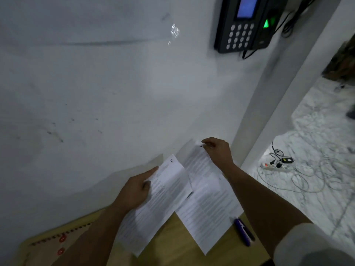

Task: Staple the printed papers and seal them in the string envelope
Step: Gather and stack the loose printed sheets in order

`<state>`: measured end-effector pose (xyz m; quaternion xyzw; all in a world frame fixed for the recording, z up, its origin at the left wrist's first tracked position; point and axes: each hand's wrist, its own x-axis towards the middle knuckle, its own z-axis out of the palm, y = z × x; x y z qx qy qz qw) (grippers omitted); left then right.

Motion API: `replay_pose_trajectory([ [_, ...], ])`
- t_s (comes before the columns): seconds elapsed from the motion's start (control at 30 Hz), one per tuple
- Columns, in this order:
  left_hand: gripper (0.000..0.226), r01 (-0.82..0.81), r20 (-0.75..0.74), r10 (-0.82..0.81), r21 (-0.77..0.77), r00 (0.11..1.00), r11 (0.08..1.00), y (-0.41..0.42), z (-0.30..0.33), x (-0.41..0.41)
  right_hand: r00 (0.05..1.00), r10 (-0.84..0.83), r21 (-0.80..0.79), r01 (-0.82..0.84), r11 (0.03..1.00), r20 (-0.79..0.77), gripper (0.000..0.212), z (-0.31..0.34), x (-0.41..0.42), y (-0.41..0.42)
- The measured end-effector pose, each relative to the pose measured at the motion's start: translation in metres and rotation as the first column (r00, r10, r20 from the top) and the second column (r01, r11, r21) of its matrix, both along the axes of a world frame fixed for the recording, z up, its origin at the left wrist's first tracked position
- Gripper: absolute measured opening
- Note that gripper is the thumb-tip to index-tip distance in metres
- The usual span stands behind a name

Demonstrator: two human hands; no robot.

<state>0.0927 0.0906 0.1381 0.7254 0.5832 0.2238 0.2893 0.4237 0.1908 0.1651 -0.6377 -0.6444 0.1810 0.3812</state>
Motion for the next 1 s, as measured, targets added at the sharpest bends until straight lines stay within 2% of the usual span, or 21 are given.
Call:
replay_pose_trajectory([
  [0.2, 0.057, 0.068, 0.055, -0.085, 0.256, 0.995, 0.964, -0.035, 0.074, -0.022, 0.977, 0.124, 0.085, -0.111, 0.990, -0.172, 0.014, 0.104, -0.036, -0.042],
  [0.37, 0.061, 0.069, 0.100, -0.121, 0.417, 0.988, 0.906, -0.062, 0.128, -0.027, 0.925, 0.206, 0.155, -0.163, 0.974, -0.319, 0.015, 0.165, -0.067, -0.078],
  [0.5, 0.061, 0.090, 0.068, -0.142, 0.494, 0.988, 0.865, -0.075, 0.153, -0.033, 0.864, 0.284, 0.110, -0.262, 0.959, -0.415, 0.015, 0.199, -0.085, -0.101],
  [0.7, 0.055, -0.024, 0.143, -0.066, 0.551, 0.987, 0.834, -0.093, 0.171, -0.030, 0.778, 0.295, -0.026, -0.371, 0.928, -0.555, 0.015, 0.223, -0.100, -0.128],
  [0.83, 0.054, -0.200, 0.229, 0.098, 0.480, 0.968, 0.855, -0.101, 0.178, -0.025, 0.759, 0.286, -0.072, -0.400, 0.914, -0.585, 0.012, 0.231, -0.103, -0.139],
  [1.0, 0.014, -0.354, 0.303, 0.236, 0.432, 0.923, 0.829, -0.103, 0.184, -0.017, 0.762, 0.320, -0.074, -0.432, 0.899, -0.564, 0.014, 0.233, -0.102, -0.147],
])
